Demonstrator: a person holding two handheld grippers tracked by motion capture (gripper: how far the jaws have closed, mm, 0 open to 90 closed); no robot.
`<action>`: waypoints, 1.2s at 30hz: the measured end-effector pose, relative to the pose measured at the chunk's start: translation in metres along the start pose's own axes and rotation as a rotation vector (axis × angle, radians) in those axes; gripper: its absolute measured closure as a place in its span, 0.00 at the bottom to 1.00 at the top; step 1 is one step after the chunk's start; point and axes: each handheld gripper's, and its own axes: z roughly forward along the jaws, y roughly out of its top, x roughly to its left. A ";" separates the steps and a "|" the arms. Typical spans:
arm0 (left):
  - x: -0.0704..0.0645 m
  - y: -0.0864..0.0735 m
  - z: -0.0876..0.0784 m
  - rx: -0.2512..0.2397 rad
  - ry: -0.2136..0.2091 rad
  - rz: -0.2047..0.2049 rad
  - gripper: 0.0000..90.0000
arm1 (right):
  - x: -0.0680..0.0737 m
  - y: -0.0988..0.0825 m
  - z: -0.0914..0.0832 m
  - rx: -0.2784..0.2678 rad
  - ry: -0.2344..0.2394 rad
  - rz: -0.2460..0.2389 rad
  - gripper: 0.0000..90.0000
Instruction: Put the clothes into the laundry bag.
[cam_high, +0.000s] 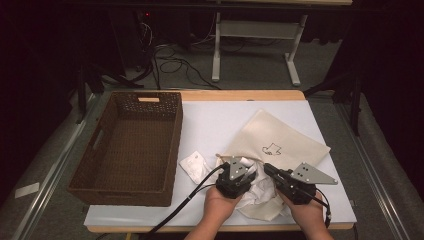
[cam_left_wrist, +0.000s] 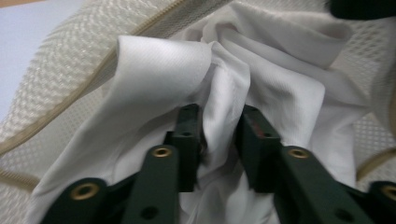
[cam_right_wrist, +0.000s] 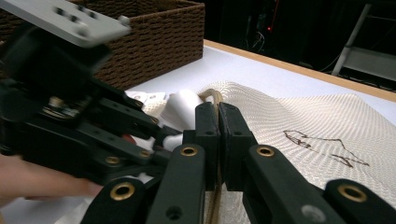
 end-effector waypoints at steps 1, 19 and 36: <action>0.000 -0.001 -0.004 -0.013 -0.001 -0.003 0.70 | -0.001 0.000 0.000 0.001 -0.001 -0.002 0.99; 0.022 0.000 -0.038 -0.108 0.123 -0.021 0.55 | -0.001 -0.001 0.001 0.006 -0.008 0.004 0.99; 0.011 0.006 0.005 -0.041 0.088 0.004 0.85 | 0.001 -0.002 0.001 0.009 0.006 0.010 0.99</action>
